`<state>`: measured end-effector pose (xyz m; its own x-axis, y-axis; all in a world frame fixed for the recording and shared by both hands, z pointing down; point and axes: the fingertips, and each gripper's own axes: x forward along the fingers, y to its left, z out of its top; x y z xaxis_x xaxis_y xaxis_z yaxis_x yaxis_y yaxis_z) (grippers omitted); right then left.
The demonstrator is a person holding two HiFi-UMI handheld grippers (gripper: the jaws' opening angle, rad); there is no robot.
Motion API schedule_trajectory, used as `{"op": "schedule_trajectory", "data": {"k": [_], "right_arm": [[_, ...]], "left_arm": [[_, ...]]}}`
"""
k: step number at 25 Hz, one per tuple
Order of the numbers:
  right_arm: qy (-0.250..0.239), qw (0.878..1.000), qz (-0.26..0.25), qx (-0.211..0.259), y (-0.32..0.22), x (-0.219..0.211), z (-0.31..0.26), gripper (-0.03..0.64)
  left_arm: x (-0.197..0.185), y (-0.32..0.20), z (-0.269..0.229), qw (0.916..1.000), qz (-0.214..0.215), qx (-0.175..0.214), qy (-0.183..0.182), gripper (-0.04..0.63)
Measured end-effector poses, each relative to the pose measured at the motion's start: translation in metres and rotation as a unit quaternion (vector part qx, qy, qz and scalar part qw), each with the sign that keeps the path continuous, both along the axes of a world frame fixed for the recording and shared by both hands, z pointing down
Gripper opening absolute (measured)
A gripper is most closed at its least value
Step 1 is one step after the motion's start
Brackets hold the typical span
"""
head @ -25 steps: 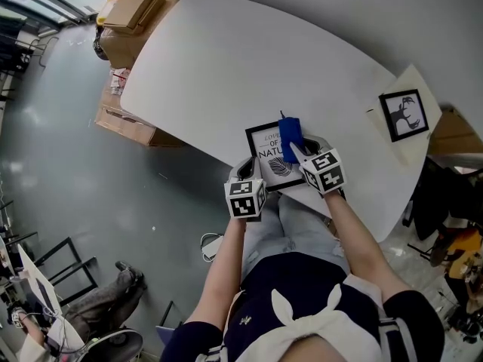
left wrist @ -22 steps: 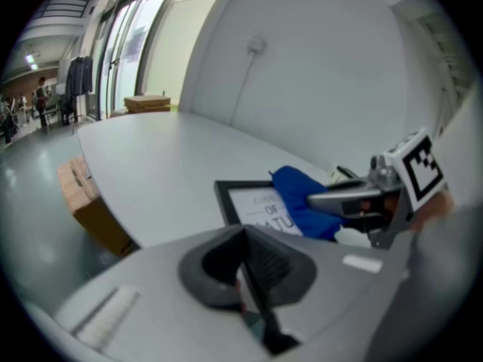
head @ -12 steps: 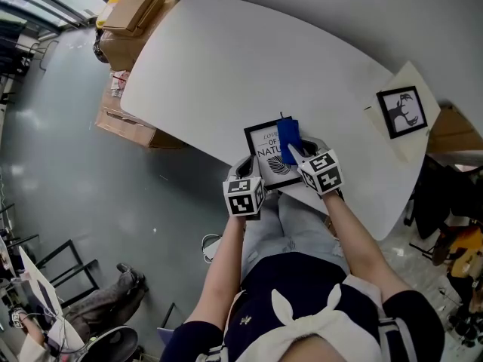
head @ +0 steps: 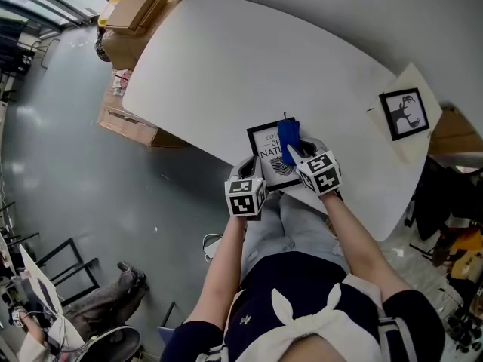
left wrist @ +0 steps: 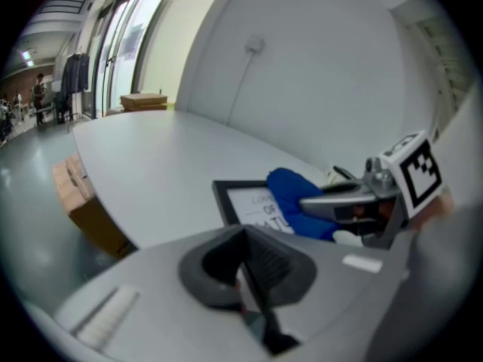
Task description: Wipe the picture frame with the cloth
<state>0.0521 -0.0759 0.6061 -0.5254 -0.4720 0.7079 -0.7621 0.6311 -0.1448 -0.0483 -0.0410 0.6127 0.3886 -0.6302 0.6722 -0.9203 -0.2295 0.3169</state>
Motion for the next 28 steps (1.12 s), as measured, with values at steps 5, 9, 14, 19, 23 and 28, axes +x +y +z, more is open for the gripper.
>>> {"op": "schedule_trajectory", "data": {"k": [5,9,14,19,23,28], "right_arm": [[0.000,1.000,-0.006,-0.003,-0.001,-0.006,0.001,0.061],[0.001,1.000,-0.011,-0.005,-0.002,-0.011,0.002,0.061],[0.006,1.000,-0.023,-0.003,-0.003,-0.020,0.002,0.061],[0.008,0.999,-0.034,-0.005,-0.004,-0.029,0.001,0.061],[0.013,0.999,-0.049,-0.004,-0.003,-0.038,0.002,0.061],[0.012,0.998,-0.061,-0.008,-0.002,-0.047,0.002,0.061]], "left_arm": [[0.000,0.000,0.000,1.0000,0.003,0.001,0.003,0.003],[0.000,0.000,0.000,1.0000,0.006,0.000,0.006,0.003],[0.001,0.000,0.000,0.9999,0.012,-0.001,0.009,0.004],[0.002,0.000,-0.001,0.9998,0.015,-0.001,0.013,0.005],[0.002,-0.001,0.000,0.9997,0.015,-0.002,0.017,0.004],[0.002,0.000,0.000,0.9996,0.018,-0.007,0.021,0.004]]}}
